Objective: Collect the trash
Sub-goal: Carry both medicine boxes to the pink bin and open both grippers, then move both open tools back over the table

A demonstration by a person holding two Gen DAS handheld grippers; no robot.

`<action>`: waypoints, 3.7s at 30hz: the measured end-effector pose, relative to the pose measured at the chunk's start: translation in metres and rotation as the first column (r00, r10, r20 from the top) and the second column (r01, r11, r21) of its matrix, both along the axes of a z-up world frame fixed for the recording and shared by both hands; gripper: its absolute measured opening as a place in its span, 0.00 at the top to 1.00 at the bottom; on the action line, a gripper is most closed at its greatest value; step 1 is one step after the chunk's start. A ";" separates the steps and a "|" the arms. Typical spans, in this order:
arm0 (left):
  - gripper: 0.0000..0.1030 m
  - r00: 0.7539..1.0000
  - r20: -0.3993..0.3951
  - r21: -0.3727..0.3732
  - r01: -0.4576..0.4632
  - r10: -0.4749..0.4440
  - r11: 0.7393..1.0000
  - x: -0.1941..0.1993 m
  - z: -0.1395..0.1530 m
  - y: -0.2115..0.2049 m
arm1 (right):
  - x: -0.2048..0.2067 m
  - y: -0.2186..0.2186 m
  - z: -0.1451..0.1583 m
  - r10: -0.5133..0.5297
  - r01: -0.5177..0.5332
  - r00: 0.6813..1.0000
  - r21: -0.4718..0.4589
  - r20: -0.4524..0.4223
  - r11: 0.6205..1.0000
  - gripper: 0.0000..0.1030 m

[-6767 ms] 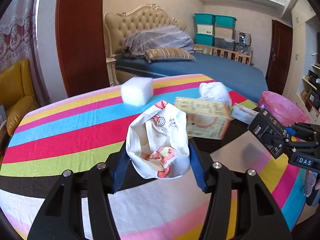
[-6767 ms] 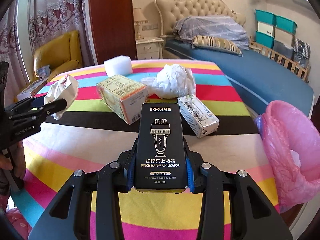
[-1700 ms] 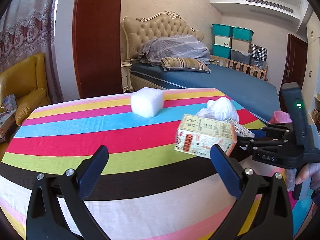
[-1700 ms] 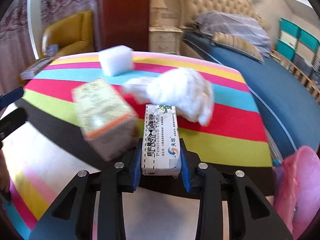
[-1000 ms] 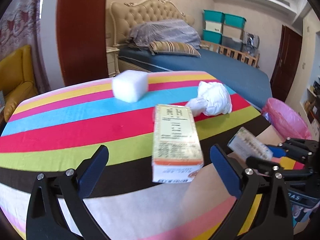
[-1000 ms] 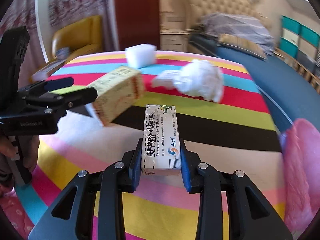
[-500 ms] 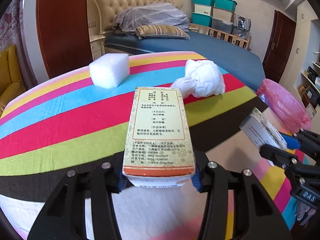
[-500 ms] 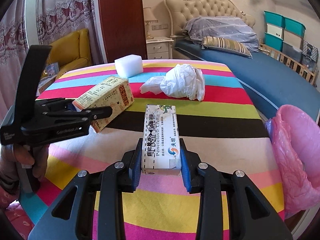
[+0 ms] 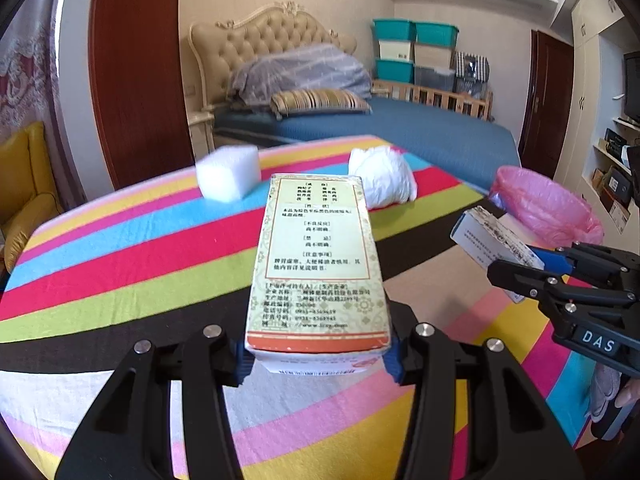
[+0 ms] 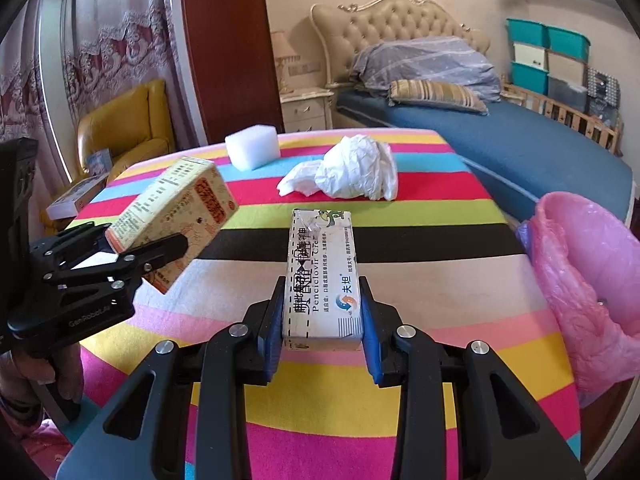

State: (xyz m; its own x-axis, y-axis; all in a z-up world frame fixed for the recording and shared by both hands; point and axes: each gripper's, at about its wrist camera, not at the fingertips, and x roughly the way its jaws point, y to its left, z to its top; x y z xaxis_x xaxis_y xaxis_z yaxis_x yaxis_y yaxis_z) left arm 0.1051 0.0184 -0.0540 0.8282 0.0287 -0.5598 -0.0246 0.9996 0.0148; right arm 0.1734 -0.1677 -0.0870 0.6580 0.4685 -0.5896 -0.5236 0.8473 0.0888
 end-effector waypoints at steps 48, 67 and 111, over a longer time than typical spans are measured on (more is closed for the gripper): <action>0.52 0.917 0.195 0.018 0.351 -0.347 0.936 0.020 0.043 -0.154 | -0.042 -0.208 0.049 -0.417 0.391 0.889 0.160 0.190 0.906 0.68; 0.52 0.884 0.132 -0.071 0.460 -0.448 0.885 0.111 0.048 -0.231 | 0.036 -0.276 0.053 -0.451 0.432 0.881 0.143 0.144 0.890 0.68; 0.05 0.977 0.049 0.070 0.205 -0.208 0.976 0.089 0.011 -0.052 | 0.075 -0.113 0.013 -0.196 0.195 0.980 0.033 0.032 0.980 0.38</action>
